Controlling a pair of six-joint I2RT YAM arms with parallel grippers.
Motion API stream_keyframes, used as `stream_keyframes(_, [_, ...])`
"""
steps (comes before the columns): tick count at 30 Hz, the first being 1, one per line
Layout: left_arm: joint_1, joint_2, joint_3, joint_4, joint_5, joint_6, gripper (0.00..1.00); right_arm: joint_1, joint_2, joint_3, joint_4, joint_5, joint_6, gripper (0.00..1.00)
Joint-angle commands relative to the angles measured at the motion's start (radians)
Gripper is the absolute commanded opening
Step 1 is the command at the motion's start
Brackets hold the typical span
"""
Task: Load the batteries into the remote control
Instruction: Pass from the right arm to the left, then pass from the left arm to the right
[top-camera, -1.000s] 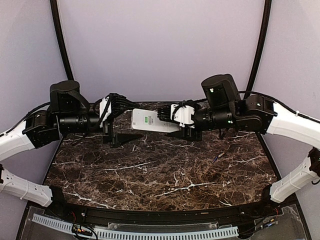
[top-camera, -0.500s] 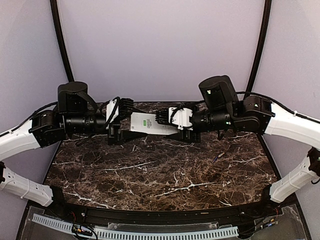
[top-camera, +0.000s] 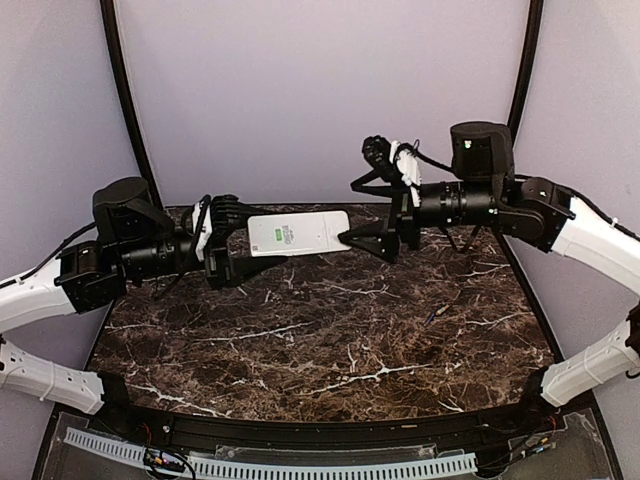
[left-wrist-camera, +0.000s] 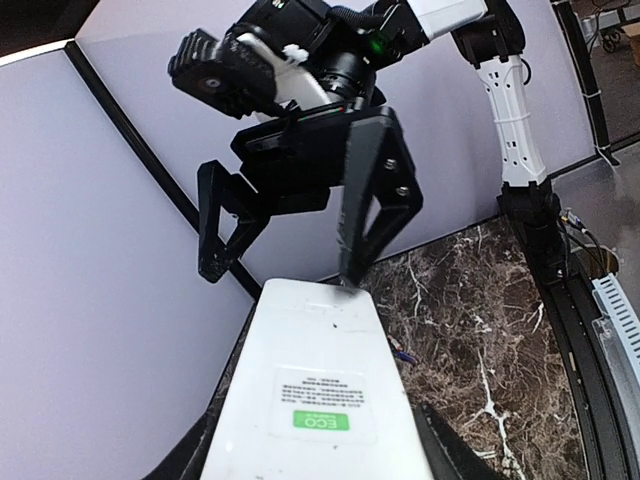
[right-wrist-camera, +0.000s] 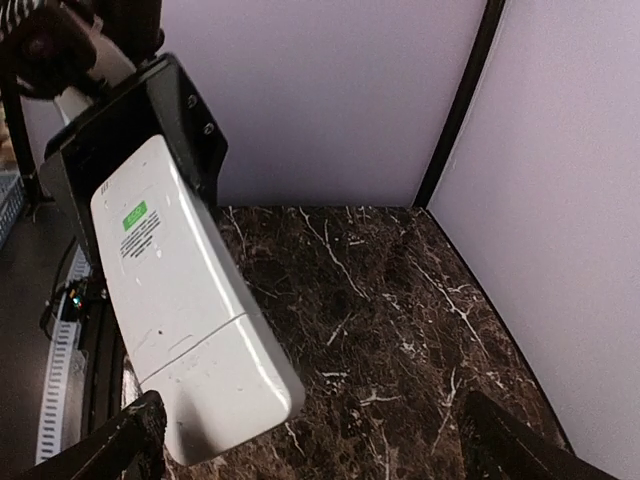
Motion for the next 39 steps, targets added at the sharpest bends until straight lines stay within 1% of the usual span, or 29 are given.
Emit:
stream_keyframes(1, [-0.005, -0.057, -0.06, 0.199, 0.009, 0.011, 0.0, -0.119, -0.011, -0.021, 0.148, -0.354, 0.423, 0.98])
stream_keyframes(3, [-0.007, -0.068, -0.076, 0.233, 0.01, 0.02, 0.0, -0.15, 0.006, -0.032, 0.206, -0.456, 0.554, 0.95])
stream_keyframes(5, [-0.008, -0.072, -0.083, 0.251, 0.006, 0.036, 0.0, -0.161, 0.026, -0.053, 0.308, -0.55, 0.667, 0.9])
stream_keyframes(8, [-0.013, -0.067, -0.09, 0.279, -0.006, 0.048, 0.0, -0.161, 0.059, -0.076, 0.443, -0.628, 0.809, 0.82])
stream_keyframes(11, [-0.015, -0.06, -0.098, 0.304, -0.012, 0.054, 0.0, -0.16, 0.098, -0.057, 0.444, -0.657, 0.852, 0.69])
stream_keyframes(15, [-0.018, -0.045, -0.098, 0.307, -0.019, 0.054, 0.0, -0.146, 0.122, -0.089, 0.576, -0.691, 0.924, 0.57])
stream_keyframes(19, [-0.02, -0.044, -0.104, 0.311, -0.035, 0.065, 0.0, -0.132, 0.147, -0.082, 0.62, -0.714, 0.95, 0.4])
stream_keyframes(21, [-0.02, -0.043, -0.103, 0.309, -0.042, 0.07, 0.0, -0.125, 0.155, -0.079, 0.642, -0.727, 0.963, 0.36])
stream_keyframes(22, [-0.022, -0.04, -0.102, 0.304, -0.046, 0.074, 0.0, -0.117, 0.169, -0.063, 0.642, -0.739, 0.969, 0.31])
stream_keyframes(26, [-0.022, -0.035, -0.103, 0.312, -0.049, 0.073, 0.0, -0.107, 0.19, -0.04, 0.633, -0.759, 0.968, 0.23])
stream_keyframes(29, [-0.022, -0.034, -0.101, 0.312, -0.056, 0.073, 0.0, -0.106, 0.188, -0.032, 0.618, -0.763, 0.955, 0.18])
stream_keyframes(33, [-0.023, -0.035, -0.099, 0.298, -0.061, 0.061, 0.0, -0.106, 0.174, -0.025, 0.592, -0.759, 0.924, 0.06])
stream_keyframes(35, [-0.022, -0.031, -0.083, 0.28, -0.071, 0.037, 0.0, -0.106, 0.166, -0.021, 0.562, -0.744, 0.899, 0.05])
stream_keyframes(37, [-0.023, -0.022, -0.06, 0.247, -0.087, 0.006, 0.15, -0.106, 0.157, -0.017, 0.529, -0.733, 0.867, 0.04])
stream_keyframes(38, [-0.023, -0.018, -0.051, 0.234, -0.095, -0.024, 0.31, -0.106, 0.152, -0.014, 0.513, -0.729, 0.849, 0.03])
stream_keyframes(39, [-0.023, -0.012, -0.032, 0.202, -0.097, -0.04, 0.4, -0.106, 0.147, -0.008, 0.489, -0.722, 0.828, 0.02])
